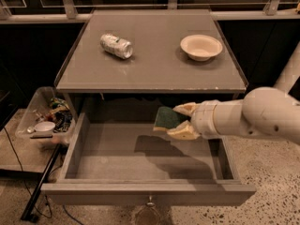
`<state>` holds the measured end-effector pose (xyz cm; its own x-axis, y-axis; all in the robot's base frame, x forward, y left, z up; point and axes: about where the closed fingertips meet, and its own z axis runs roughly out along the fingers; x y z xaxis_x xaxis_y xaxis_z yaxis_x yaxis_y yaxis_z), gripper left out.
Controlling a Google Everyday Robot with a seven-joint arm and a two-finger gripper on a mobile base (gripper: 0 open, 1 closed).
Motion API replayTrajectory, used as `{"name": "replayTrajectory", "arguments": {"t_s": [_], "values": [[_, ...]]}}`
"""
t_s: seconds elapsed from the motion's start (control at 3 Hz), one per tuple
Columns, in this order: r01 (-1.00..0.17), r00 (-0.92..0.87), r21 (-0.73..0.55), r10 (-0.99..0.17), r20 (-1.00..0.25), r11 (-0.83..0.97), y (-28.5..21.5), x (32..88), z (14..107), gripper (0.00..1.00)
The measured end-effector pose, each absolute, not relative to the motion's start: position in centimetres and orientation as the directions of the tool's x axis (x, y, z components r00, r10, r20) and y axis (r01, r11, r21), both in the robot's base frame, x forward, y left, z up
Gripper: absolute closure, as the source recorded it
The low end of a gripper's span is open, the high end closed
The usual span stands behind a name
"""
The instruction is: Pick sponge from top drawer and place on counter
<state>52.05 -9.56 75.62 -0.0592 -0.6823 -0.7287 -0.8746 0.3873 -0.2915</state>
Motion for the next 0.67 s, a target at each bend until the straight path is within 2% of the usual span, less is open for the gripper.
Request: {"name": "replayTrajectory", "arguments": {"t_s": [0.67], "values": [[-0.851,0.034,-0.42,-0.766,-0.642,0.314,-10.2,56.2,87.3,1.0]]}}
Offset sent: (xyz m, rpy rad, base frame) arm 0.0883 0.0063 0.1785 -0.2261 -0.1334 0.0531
